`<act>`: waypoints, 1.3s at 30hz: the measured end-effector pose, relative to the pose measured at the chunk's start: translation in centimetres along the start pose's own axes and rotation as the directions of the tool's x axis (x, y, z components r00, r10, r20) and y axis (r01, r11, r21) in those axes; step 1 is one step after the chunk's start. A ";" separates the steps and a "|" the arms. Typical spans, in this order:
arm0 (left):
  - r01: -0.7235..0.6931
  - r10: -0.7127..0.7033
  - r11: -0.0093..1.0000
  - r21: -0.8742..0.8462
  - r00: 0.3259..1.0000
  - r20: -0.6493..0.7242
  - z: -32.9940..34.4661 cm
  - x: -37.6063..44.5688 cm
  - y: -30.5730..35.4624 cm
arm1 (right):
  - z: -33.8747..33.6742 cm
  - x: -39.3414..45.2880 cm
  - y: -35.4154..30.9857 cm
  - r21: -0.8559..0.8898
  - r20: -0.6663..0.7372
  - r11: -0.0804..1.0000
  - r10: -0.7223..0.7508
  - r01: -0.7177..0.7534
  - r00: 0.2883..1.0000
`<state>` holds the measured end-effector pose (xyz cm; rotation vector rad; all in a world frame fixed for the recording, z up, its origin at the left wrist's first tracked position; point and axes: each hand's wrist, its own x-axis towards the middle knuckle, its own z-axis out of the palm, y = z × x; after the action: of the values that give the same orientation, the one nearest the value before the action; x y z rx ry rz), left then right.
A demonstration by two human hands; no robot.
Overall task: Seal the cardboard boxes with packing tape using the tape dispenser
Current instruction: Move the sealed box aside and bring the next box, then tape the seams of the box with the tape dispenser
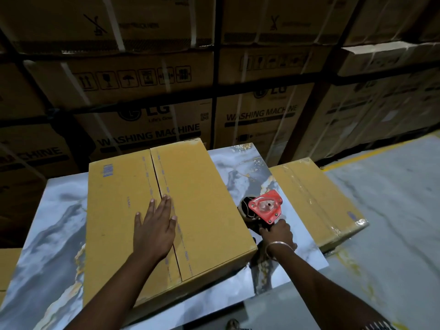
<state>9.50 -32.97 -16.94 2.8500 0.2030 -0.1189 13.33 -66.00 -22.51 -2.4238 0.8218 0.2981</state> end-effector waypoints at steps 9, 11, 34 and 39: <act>0.004 -0.004 1.000 0.010 1.000 -0.021 0.3 -0.3 0.0 | 2.3 4.3 0.7 -0.005 0.072 1.000 0.015 -0.015 0.997; -0.001 0.001 1.000 0.002 1.000 -0.026 0.2 -0.3 0.0 | 2.5 4.5 0.7 -0.008 0.043 0.999 -0.038 0.038 0.998; -0.085 0.085 0.993 0.082 0.996 0.004 0.7 -3.1 -0.8 | -2.4 -5.4 -17.3 0.777 0.237 0.604 -0.543 0.178 0.806; -0.201 0.224 0.961 0.191 0.969 -0.102 1.1 -2.6 -1.1 | 1.4 -9.7 -19.2 0.810 0.486 0.583 -0.607 -0.063 0.629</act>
<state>6.75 -32.53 -18.01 3.0387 -0.0964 0.0881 17.47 -47.84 -11.73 -1.3354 0.0585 0.5880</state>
